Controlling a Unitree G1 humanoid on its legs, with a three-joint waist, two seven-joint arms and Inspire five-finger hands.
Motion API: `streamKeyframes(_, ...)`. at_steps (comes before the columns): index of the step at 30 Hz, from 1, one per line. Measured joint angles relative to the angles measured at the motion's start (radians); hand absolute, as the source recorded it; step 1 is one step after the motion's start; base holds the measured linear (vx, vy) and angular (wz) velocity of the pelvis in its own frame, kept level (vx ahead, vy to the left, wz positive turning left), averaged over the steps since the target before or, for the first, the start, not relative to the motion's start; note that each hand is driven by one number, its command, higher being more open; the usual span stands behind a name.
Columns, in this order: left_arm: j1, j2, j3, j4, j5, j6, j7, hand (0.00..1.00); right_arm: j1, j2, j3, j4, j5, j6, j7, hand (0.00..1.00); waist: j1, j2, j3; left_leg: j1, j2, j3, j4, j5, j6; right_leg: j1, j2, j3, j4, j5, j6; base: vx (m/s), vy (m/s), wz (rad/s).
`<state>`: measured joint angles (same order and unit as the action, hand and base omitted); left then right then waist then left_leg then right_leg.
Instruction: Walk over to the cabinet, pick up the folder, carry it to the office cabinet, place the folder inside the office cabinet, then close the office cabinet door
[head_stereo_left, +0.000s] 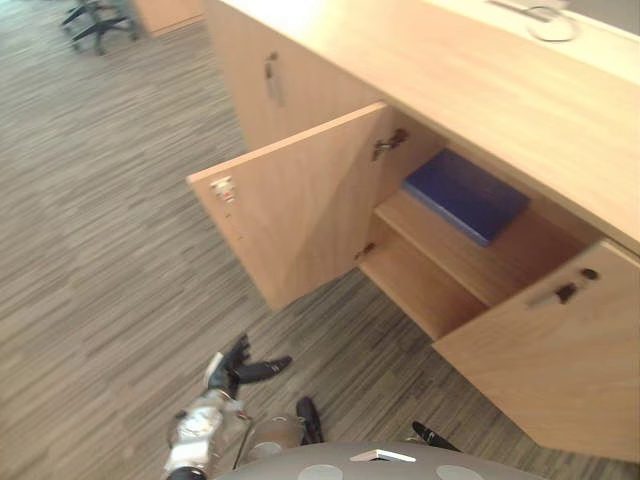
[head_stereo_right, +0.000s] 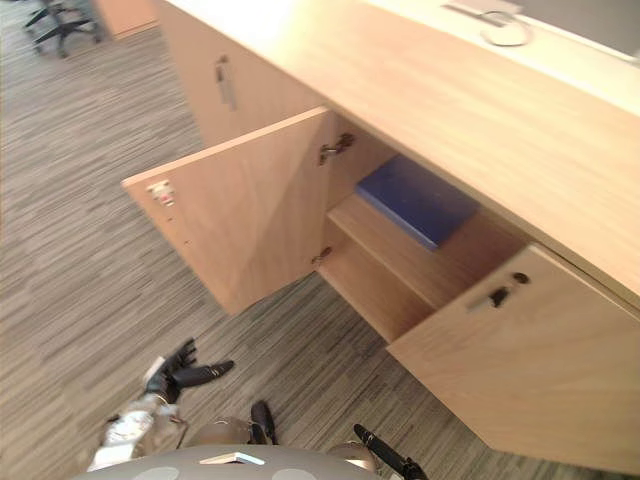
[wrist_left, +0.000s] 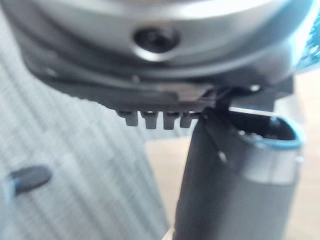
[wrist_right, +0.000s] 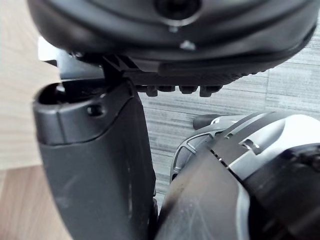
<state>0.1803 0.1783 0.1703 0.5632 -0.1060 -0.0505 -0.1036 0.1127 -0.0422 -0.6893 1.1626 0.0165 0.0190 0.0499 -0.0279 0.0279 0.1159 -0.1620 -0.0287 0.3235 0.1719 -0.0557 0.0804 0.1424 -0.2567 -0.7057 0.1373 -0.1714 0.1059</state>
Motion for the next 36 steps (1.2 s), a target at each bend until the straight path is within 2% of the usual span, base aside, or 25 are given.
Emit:
streamKeyframes(1,0.006,0.018,0.037,-0.033,0.001,0.000,-0.001,1.00,-0.001,-0.002,-0.007,0.000,0.001,0.000,0.007,1.00,0.005,0.002,0.001,0.004,-0.006,-0.008,-0.019,0.012,0.000,-0.003,-0.002,-0.005,0.000,0.000,0.000,-0.10,0.040,0.49)
streamKeyframes(2,0.006,0.054,0.112,-0.063,0.031,0.000,0.006,1.00,0.001,-0.005,-0.010,0.002,0.001,-0.001,0.012,1.00,0.021,0.024,0.010,0.019,-0.015,-0.013,-0.055,0.030,-0.002,-0.002,-0.003,-0.005,0.000,0.000,-0.001,-0.10,0.029,0.13)
streamKeyframes(3,0.005,0.068,0.143,-0.064,0.046,0.000,0.012,1.00,0.000,-0.010,-0.011,0.001,0.001,-0.001,0.013,1.00,0.027,0.026,0.009,0.030,-0.018,-0.012,-0.075,0.034,-0.007,0.000,-0.003,-0.003,0.000,0.001,-0.002,-0.13,0.033,0.04)
streamKeyframes(4,0.011,0.096,0.207,-0.064,0.079,0.006,0.022,1.00,0.000,-0.022,-0.015,-0.001,0.000,-0.001,0.019,1.00,0.026,0.045,0.001,0.047,-0.025,-0.012,-0.114,0.048,-0.015,-0.001,-0.004,-0.002,-0.002,0.001,-0.002,-0.12,0.026,-0.03)
streamKeyframes(5,0.024,0.110,0.257,-0.072,0.107,0.020,0.033,1.00,0.005,-0.033,-0.032,0.000,-0.001,0.004,0.028,1.00,0.026,0.065,-0.009,0.066,-0.031,-0.006,-0.150,0.059,-0.023,0.002,-0.004,0.000,-0.009,0.002,-0.004,-0.10,0.020,-0.01)
streamKeyframes(7,0.044,0.105,0.311,-0.151,0.137,0.048,0.063,1.00,0.013,-0.036,-0.054,-0.003,0.000,0.014,0.031,1.00,0.030,0.078,-0.016,0.085,-0.034,0.001,-0.193,0.078,-0.020,0.004,-0.003,0.003,-0.020,0.004,-0.005,-0.04,0.005,-0.02)
streamKeyframes(10,0.046,0.105,0.337,-0.271,0.213,0.052,0.098,1.00,0.014,-0.029,-0.053,-0.011,0.001,0.015,0.033,1.00,0.030,0.078,-0.020,0.115,-0.036,0.006,-0.246,0.110,-0.027,0.007,0.002,0.011,-0.023,0.005,-0.004,-0.02,-0.025,-0.10)
streamKeyframes(14,-0.038,0.104,0.340,-0.334,0.365,0.058,0.151,1.00,0.020,-0.024,-0.049,0.002,0.000,0.016,0.056,1.00,0.025,0.045,-0.034,0.124,-0.025,0.036,-0.256,0.122,-0.022,-0.001,0.015,0.054,-0.035,0.026,0.020,0.03,-0.058,-0.22)
streamKeyframes(17,-0.121,0.110,0.335,-0.337,0.451,0.059,0.174,1.00,0.035,-0.029,-0.049,0.002,0.002,0.016,0.063,1.00,0.009,0.035,-0.038,0.136,-0.021,0.058,-0.256,0.119,-0.025,-0.002,0.016,0.083,-0.034,0.026,0.021,0.07,-0.051,-0.21)
streamKeyframes(19,-0.168,0.145,0.301,-0.331,0.505,0.058,0.205,1.00,0.036,-0.033,-0.049,-0.001,0.012,0.015,0.070,1.00,-0.004,0.036,-0.037,0.138,-0.018,0.066,-0.256,0.119,-0.025,-0.001,0.017,0.094,-0.034,0.026,0.020,0.04,-0.036,-0.20)
streamKeyframes(22,-0.281,0.294,0.159,-0.225,0.641,0.050,0.237,1.00,0.040,-0.032,-0.049,-0.001,0.030,0.015,0.070,1.00,-0.010,0.037,-0.037,0.159,-0.007,0.085,-0.256,0.115,-0.031,0.003,0.031,0.113,-0.037,0.022,0.015,-0.01,-0.053,-0.20)
streamKeyframes(25,-0.383,0.363,0.072,-0.097,0.711,0.046,0.250,1.00,0.040,-0.032,-0.048,-0.005,0.031,0.013,0.070,1.00,-0.023,0.041,-0.037,0.176,0.004,0.102,-0.260,0.112,-0.043,0.009,0.034,0.130,-0.037,0.018,0.008,-0.04,-0.044,-0.21)
streamKeyframes(28,-0.486,0.389,-0.045,0.051,0.782,0.040,0.252,1.00,0.048,-0.035,-0.046,-0.025,0.049,0.011,0.068,1.00,-0.041,0.050,-0.030,0.175,0.016,0.120,-0.261,0.113,-0.052,-0.005,0.042,0.151,-0.038,0.017,0.006,-0.04,-0.034,-0.20)
streamKeyframes(31,-0.552,0.426,-0.100,0.181,0.784,0.053,0.265,1.00,0.070,-0.034,-0.034,-0.030,0.066,0.011,0.068,1.00,-0.051,0.039,-0.023,0.177,0.027,0.133,-0.261,0.115,-0.061,-0.008,0.052,0.163,-0.044,0.016,0.005,0.00,-0.033,-0.15)
streamKeyframes(34,-0.588,0.469,-0.151,0.220,0.784,0.058,0.268,1.00,0.079,-0.036,-0.024,-0.031,0.083,0.009,0.063,1.00,-0.050,0.031,-0.017,0.177,0.031,0.139,-0.261,0.115,-0.065,-0.011,0.055,0.166,-0.043,0.016,0.004,0.02,-0.025,-0.05)
streamKeyframes(36,-0.627,0.488,-0.214,0.233,0.784,0.085,0.278,1.00,0.067,-0.040,-0.006,-0.031,0.093,0.010,0.046,1.00,-0.039,0.026,-0.013,0.173,0.031,0.140,-0.261,0.115,-0.066,-0.015,0.055,0.166,-0.042,0.017,0.002,0.00,0.000,0.00)
